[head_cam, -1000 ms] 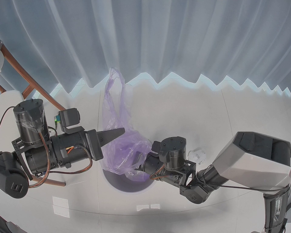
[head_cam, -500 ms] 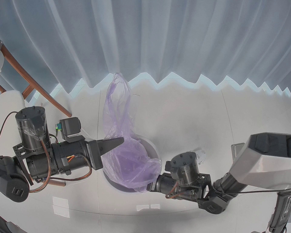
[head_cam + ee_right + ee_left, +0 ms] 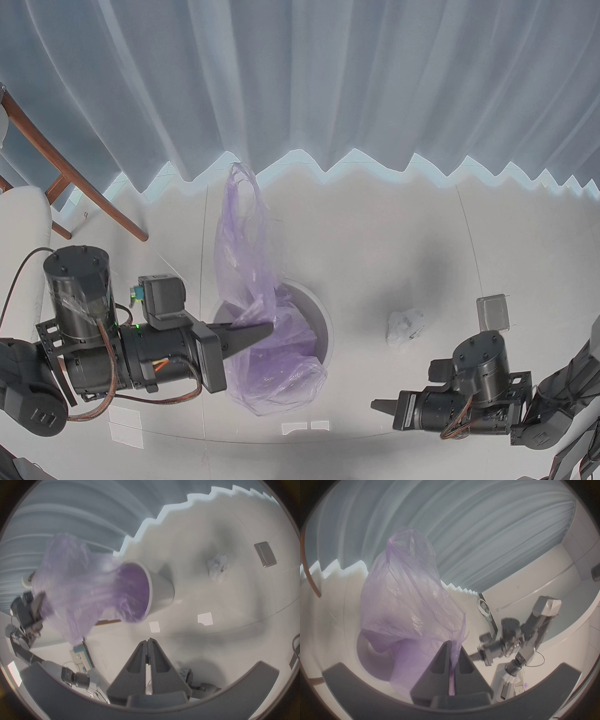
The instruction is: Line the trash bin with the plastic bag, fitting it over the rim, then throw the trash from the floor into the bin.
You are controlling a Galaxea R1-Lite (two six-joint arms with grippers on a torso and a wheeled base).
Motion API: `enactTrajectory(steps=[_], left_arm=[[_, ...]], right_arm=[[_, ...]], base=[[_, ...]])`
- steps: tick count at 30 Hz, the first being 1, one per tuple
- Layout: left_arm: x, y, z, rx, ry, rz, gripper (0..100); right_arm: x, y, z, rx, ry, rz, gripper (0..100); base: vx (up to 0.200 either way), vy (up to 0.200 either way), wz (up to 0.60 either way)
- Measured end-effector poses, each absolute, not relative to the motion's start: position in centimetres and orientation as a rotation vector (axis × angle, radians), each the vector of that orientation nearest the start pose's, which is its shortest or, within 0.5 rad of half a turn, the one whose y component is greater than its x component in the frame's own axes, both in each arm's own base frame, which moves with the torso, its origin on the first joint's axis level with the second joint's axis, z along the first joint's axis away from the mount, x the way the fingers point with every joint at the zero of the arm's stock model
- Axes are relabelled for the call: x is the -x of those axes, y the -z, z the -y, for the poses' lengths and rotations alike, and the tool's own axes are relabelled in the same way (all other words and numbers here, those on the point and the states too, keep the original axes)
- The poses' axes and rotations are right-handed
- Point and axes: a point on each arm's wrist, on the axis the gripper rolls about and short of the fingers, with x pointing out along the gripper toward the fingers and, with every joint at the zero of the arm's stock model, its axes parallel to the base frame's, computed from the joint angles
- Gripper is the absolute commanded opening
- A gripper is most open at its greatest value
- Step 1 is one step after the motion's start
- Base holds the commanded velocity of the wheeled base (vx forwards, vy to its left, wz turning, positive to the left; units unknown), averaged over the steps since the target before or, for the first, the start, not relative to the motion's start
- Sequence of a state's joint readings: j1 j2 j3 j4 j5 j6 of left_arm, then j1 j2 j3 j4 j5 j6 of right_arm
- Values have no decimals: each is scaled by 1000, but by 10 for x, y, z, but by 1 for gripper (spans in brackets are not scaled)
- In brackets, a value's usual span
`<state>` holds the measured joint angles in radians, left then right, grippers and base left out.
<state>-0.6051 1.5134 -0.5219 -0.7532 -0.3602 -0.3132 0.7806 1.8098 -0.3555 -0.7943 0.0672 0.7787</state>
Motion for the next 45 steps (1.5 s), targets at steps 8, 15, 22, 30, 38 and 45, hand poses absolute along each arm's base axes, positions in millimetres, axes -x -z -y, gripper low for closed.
enactTrajectory(steps=[8, 15, 22, 30, 38, 45], left_arm=[[-162, -142, 150, 211, 989, -523, 0], [-144, -123, 141, 185, 988, -616, 0], [-140, -120, 139, 167, 997, -623, 0], [-137, -121, 139, 162, 1054, -617, 0], [-131, -123, 144, 143, 1268, -616, 0], [-128, -120, 151, 129, 1322, -638, 0]], right_arm=[[-187, -88, -162, -539, -496, -800, 0], [-211, -108, -159, -597, -476, -691, 0], [-260, -143, -168, -620, -517, -513, 0], [-303, -145, -182, -302, -720, -351, 0], [-348, -126, -201, -155, -869, -204, 0], [-365, -119, -222, -144, -966, -125, 0]], base=[[0, 0, 0], [0, 0, 0], [0, 0, 0], [0, 0, 0], [0, 0, 0], [0, 0, 0]])
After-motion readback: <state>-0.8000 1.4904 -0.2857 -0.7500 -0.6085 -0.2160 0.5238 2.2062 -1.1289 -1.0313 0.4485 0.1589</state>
